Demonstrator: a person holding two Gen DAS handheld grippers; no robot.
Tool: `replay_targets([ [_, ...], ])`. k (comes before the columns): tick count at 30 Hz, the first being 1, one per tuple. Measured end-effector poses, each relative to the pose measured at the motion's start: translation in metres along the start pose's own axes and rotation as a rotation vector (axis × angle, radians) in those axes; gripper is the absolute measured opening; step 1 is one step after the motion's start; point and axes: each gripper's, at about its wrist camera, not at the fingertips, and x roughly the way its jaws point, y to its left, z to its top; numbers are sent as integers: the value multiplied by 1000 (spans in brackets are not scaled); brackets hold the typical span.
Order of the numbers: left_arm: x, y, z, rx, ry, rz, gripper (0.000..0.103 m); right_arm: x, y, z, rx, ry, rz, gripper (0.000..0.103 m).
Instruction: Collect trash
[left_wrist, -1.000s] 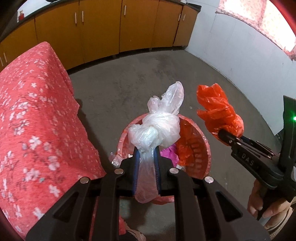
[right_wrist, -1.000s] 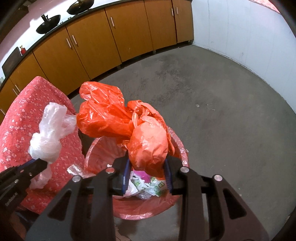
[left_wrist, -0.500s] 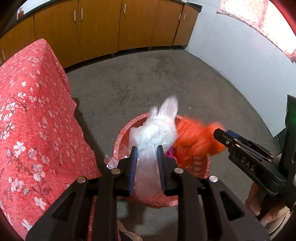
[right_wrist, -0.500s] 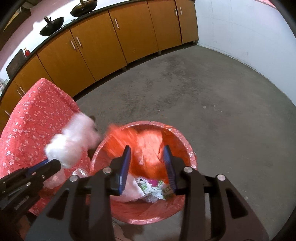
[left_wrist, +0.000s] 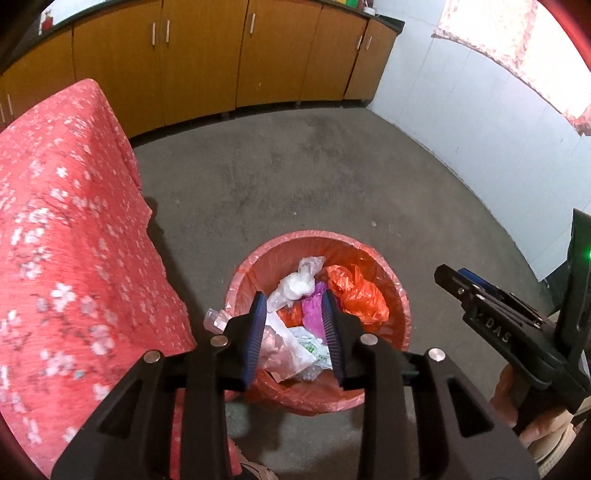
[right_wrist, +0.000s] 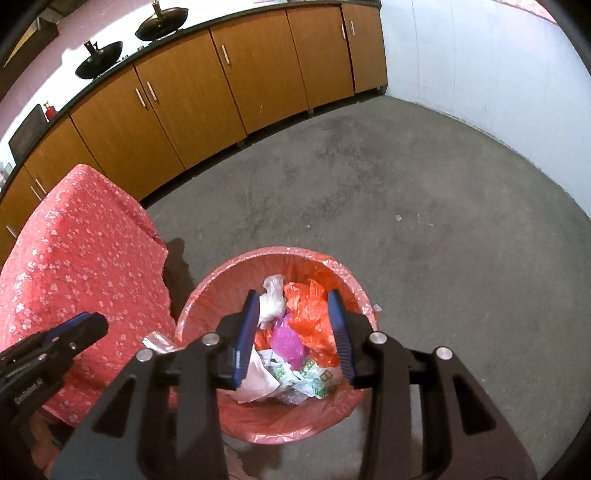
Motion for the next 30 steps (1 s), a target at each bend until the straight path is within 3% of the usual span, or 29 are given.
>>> replay_targets([
  [8, -55, 10, 4, -35, -102, 12, 37, -44, 17, 9, -46, -71, 17, 39],
  [11, -86, 16, 3, -48, -166, 22, 38, -70, 29, 12, -73, -113, 24, 44],
  [13, -111, 21, -2, -47, -218, 40, 45, -91, 37, 13, -90, -148, 35, 48],
  [23, -212, 44, -40, -41, -415, 141, 72, -185, 79, -3, -153, -318, 103, 87],
  [30, -258, 57, -62, -65, -508, 194, 96, -225, 104, -21, -186, -394, 110, 99],
])
